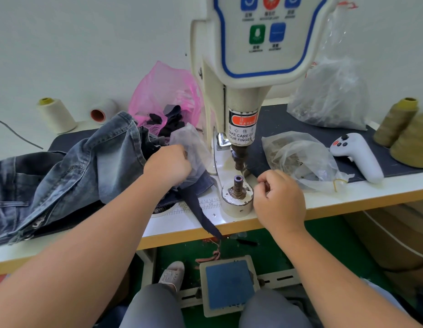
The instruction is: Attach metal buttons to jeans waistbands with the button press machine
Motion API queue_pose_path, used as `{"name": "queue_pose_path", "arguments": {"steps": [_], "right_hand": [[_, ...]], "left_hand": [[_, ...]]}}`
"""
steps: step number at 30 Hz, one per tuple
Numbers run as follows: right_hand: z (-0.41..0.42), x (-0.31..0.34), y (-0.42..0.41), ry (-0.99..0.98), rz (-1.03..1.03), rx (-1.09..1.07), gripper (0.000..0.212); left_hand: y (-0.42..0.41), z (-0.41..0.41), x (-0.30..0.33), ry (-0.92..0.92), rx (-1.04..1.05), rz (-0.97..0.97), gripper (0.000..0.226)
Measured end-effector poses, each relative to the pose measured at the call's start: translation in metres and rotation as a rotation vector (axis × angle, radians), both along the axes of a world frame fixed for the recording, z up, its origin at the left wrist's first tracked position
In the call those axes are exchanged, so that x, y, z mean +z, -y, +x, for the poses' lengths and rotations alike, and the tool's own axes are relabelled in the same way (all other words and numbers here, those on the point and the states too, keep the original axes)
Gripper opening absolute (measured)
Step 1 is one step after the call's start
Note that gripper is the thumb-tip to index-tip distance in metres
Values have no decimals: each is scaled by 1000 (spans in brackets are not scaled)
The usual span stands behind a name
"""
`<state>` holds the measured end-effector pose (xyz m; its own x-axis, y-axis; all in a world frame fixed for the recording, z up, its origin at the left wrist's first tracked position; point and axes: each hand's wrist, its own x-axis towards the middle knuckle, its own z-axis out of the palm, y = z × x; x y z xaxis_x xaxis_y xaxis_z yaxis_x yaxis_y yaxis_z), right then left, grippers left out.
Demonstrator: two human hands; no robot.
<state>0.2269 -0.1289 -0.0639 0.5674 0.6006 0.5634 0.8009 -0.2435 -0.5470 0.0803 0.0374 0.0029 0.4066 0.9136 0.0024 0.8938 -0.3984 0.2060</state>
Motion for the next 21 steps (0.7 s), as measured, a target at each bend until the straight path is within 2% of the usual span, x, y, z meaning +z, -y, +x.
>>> {"name": "queue_pose_path", "arguments": {"steps": [4,8,13,21], "right_hand": [[0,0,-1,0,2,0,12],[0,0,0,3,11,-2,13],[0,0,0,5,14,3,13],[1,-1,0,16,24,9,12]], "left_hand": [[5,-9,-3,247,-12,125,19],[2,-12,-4,477,-3,132,16],[4,-10,-8,709,-44,-7,10],[28,-5,0,947,-184,-72,24]]}}
